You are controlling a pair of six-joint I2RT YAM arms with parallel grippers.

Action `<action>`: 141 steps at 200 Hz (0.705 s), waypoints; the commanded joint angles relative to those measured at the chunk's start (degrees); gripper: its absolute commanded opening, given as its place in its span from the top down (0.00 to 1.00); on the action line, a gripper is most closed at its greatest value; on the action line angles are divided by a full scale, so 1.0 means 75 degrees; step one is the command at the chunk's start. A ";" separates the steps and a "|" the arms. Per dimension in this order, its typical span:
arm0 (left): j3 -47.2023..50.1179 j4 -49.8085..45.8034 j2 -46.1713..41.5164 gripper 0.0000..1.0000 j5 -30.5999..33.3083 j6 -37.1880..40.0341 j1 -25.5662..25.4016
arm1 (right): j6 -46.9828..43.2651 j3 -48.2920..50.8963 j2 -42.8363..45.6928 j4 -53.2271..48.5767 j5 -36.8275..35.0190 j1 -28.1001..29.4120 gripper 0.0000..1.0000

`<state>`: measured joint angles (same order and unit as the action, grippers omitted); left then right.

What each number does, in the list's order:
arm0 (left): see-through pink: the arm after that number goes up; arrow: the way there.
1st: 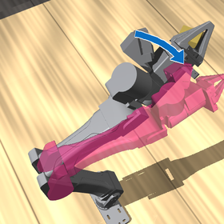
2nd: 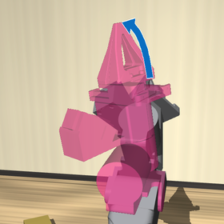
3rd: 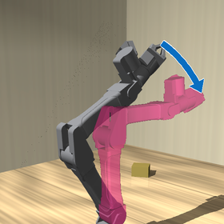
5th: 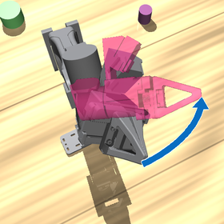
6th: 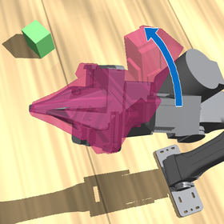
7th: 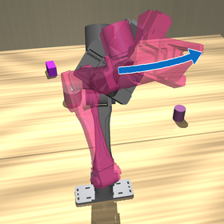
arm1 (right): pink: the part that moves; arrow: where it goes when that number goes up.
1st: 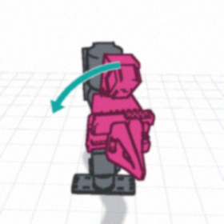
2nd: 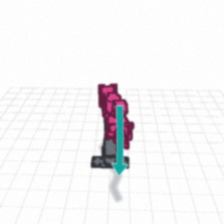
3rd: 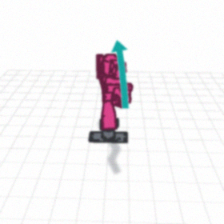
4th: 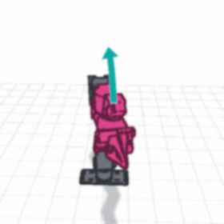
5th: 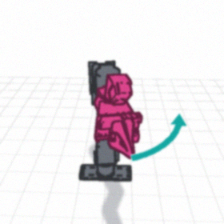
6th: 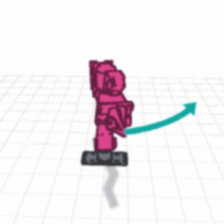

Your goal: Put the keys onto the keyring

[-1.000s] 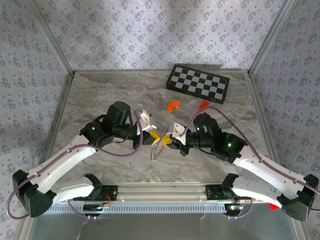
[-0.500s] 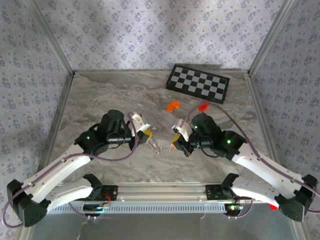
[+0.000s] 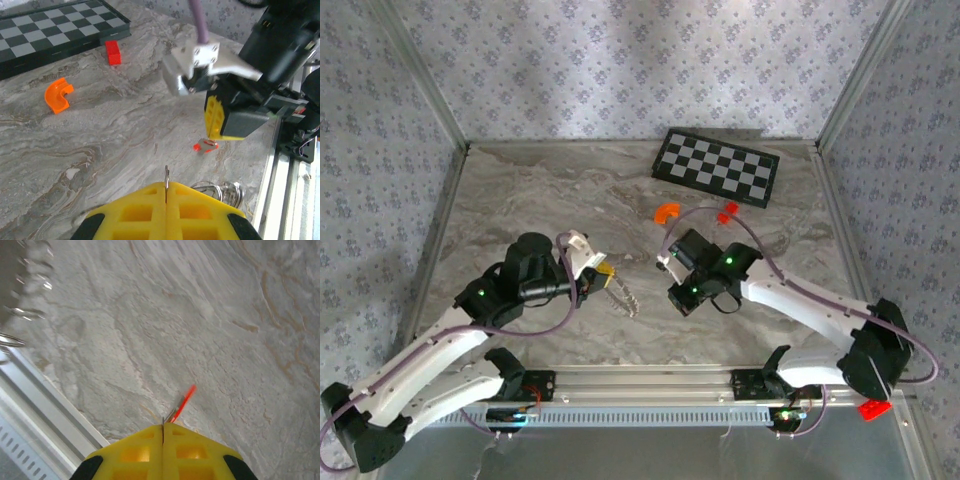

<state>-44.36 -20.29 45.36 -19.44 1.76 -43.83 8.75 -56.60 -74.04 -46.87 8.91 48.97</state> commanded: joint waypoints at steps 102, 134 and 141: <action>0.0238 0.0345 -0.0503 1.00 0.0624 -0.0243 -0.0153 | -0.0285 -0.0667 -0.2084 -0.0811 -0.0243 -0.0050 1.00; 0.0284 0.0467 -0.0360 1.00 0.0608 -0.0240 -0.0150 | -0.0440 -0.0851 -0.2463 -0.0809 -0.0148 -0.0060 1.00; 0.0300 0.0505 -0.0342 1.00 0.0613 -0.0257 -0.0148 | -0.0462 -0.0905 -0.2567 -0.0819 -0.0122 -0.0070 1.00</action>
<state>-42.30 -19.44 42.57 -15.38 0.36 -44.69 7.05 -60.99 -91.29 -51.20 6.87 48.86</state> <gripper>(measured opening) 0.044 0.051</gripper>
